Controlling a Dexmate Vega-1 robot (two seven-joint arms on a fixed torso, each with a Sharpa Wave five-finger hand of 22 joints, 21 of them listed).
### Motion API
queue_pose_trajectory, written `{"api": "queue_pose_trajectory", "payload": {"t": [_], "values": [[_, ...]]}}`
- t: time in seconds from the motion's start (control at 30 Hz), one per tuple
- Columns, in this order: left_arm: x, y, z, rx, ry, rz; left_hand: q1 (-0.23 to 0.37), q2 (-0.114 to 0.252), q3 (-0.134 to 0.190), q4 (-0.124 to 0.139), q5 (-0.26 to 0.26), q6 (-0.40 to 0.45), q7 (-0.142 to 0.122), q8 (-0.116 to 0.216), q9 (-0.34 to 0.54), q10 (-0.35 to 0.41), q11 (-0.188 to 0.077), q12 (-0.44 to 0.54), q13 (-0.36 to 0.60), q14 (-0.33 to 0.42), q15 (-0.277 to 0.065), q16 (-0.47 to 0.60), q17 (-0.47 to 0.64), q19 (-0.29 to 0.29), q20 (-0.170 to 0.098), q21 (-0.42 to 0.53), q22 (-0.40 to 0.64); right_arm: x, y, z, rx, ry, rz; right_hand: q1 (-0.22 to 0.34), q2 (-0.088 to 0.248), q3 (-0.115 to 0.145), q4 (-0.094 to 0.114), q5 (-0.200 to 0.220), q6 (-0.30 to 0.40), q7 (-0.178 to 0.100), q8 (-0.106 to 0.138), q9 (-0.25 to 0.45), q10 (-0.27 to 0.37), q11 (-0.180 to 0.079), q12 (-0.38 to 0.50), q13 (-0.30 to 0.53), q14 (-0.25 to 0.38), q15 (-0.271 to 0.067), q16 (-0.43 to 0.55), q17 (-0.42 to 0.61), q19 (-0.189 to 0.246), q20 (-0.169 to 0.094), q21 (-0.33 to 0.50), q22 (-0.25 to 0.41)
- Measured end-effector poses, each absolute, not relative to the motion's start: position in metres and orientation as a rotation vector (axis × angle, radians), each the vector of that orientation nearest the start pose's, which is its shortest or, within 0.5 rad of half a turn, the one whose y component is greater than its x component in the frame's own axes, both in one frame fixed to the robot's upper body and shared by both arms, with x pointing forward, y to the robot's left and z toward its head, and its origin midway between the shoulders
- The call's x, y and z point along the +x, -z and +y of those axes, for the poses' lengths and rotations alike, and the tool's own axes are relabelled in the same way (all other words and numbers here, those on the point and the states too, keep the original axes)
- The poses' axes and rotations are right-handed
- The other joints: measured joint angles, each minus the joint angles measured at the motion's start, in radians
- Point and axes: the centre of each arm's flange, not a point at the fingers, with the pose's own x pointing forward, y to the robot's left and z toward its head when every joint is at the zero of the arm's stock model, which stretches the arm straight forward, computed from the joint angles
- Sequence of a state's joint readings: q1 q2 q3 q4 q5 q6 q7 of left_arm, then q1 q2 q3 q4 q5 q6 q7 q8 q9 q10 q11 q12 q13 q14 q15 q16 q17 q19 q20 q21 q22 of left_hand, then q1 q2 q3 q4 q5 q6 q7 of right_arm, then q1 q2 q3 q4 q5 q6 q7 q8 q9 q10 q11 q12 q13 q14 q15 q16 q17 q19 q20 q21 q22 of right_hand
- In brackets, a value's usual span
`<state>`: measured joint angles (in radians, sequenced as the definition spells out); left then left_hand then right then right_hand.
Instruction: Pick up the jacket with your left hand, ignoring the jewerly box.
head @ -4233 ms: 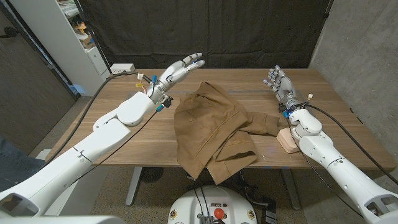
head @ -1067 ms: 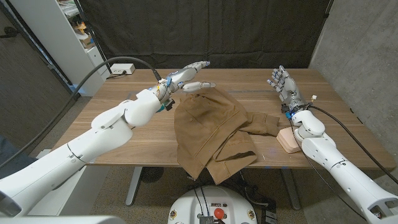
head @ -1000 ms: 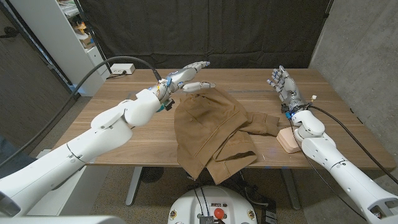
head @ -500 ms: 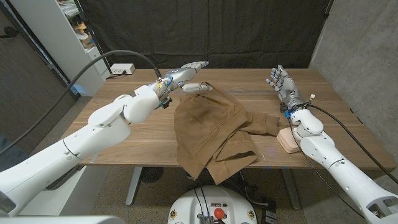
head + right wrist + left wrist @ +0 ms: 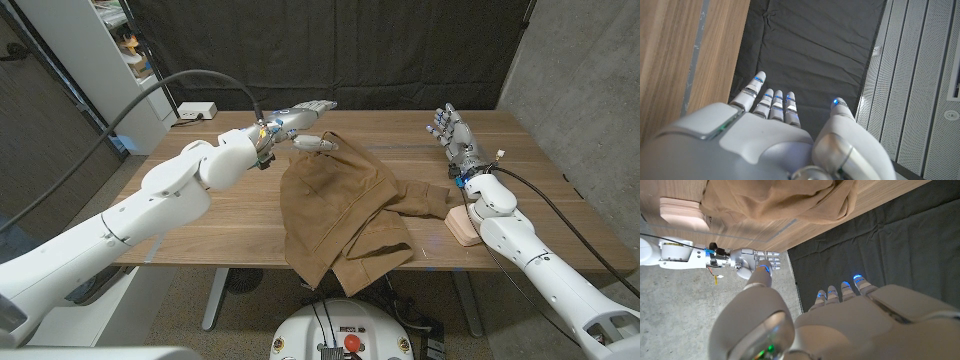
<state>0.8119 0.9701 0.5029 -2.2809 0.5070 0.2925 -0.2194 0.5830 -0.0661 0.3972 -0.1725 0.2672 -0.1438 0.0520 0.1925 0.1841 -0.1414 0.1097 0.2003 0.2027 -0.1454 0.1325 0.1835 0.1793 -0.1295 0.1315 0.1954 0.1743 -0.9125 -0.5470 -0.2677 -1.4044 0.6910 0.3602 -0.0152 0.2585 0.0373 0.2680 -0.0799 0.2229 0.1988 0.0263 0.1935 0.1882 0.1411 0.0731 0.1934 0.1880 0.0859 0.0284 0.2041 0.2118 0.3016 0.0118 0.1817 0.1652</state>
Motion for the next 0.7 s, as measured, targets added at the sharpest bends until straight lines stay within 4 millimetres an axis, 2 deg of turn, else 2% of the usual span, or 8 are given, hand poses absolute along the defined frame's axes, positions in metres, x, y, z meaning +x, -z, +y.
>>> {"api": "queue_pose_trajectory", "payload": {"t": [0.17, 0.3, 0.57, 0.63, 0.7], "values": [[0.4712, -0.0961, 0.1561, 1.559, 0.133, -0.823, 0.026, -0.010, 0.000, 0.000, 0.009, 0.035, -0.004, 0.012, 0.000, 0.014, 0.014, 0.012, 0.000, 0.011, 0.010, 0.006, 0.000, 0.013, 0.012, 0.000, 0.000, 0.6214, -0.0011, -0.3297, 0.111, -0.124, -0.726, 0.000, 0.000, 0.000, 0.000, 0.000, 0.001, -0.001, 0.000, 0.000, 0.000, 0.000, 0.000, 0.000, 0.000, 0.000, 0.000, 0.000, -0.001, 0.001, 0.000, 0.000], [0.4722, -0.0971, 0.1545, 1.579, 0.133, -0.818, 0.039, -0.024, -0.003, -0.003, 0.012, 0.064, -0.008, 0.023, 0.000, 0.039, 0.004, 0.023, 0.005, 0.034, 0.002, 0.013, 0.000, 0.028, 0.012, 0.005, 0.000, 0.6221, -0.0022, -0.3292, 0.112, -0.122, -0.728, 0.000, 0.000, 0.000, 0.000, 0.000, 0.001, -0.001, 0.000, 0.000, 0.004, 0.004, 0.000, 0.000, 0.000, 0.000, 0.000, 0.000, -0.001, 0.001, 0.000, 0.000], [0.4740, -0.0996, 0.1518, 1.620, 0.136, -0.803, 0.055, -0.028, -0.004, -0.004, 0.020, 0.071, -0.015, 0.023, 0.000, 0.053, -0.004, 0.030, 0.005, 0.050, -0.004, 0.013, 0.000, 0.033, 0.006, 0.005, 0.000, 0.6233, -0.0048, -0.3274, 0.114, -0.121, -0.731, 0.000, 0.000, 0.000, 0.000, 0.000, 0.001, -0.001, 0.000, 0.000, 0.004, 0.004, 0.000, 0.000, 0.000, 0.000, 0.000, 0.000, -0.001, 0.001, 0.000, 0.000], [0.4748, -0.0997, 0.1510, 1.642, 0.140, -0.791, 0.060, -0.031, -0.004, -0.004, 0.020, 0.071, -0.015, 0.023, 0.000, 0.056, -0.002, 0.030, 0.005, 0.050, -0.004, 0.013, 0.000, 0.043, 0.015, 0.005, 0.000, 0.6236, -0.0067, -0.3263, 0.115, -0.122, -0.734, 0.000, 0.000, 0.000, 0.000, 0.000, 0.001, -0.001, 0.000, 0.000, 0.004, 0.004, 0.000, 0.000, 0.000, 0.000, 0.000, 0.000, -0.001, 0.001, 0.000, 0.000], [0.4751, -0.0998, 0.1503, 1.650, 0.142, -0.787, 0.072, -0.038, -0.008, -0.001, 0.020, 0.076, -0.009, 0.023, 0.000, 0.062, 0.005, 0.030, 0.005, 0.054, 0.000, 0.013, 0.000, 0.055, 0.037, 0.006, 0.000, 0.6238, -0.0074, -0.3257, 0.115, -0.123, -0.736, 0.000, 0.000, 0.000, 0.000, 0.000, 0.001, -0.001, 0.000, 0.000, 0.004, 0.004, 0.000, 0.000, 0.000, 0.000, 0.000, 0.000, -0.001, 0.001, 0.000, 0.000]]}}
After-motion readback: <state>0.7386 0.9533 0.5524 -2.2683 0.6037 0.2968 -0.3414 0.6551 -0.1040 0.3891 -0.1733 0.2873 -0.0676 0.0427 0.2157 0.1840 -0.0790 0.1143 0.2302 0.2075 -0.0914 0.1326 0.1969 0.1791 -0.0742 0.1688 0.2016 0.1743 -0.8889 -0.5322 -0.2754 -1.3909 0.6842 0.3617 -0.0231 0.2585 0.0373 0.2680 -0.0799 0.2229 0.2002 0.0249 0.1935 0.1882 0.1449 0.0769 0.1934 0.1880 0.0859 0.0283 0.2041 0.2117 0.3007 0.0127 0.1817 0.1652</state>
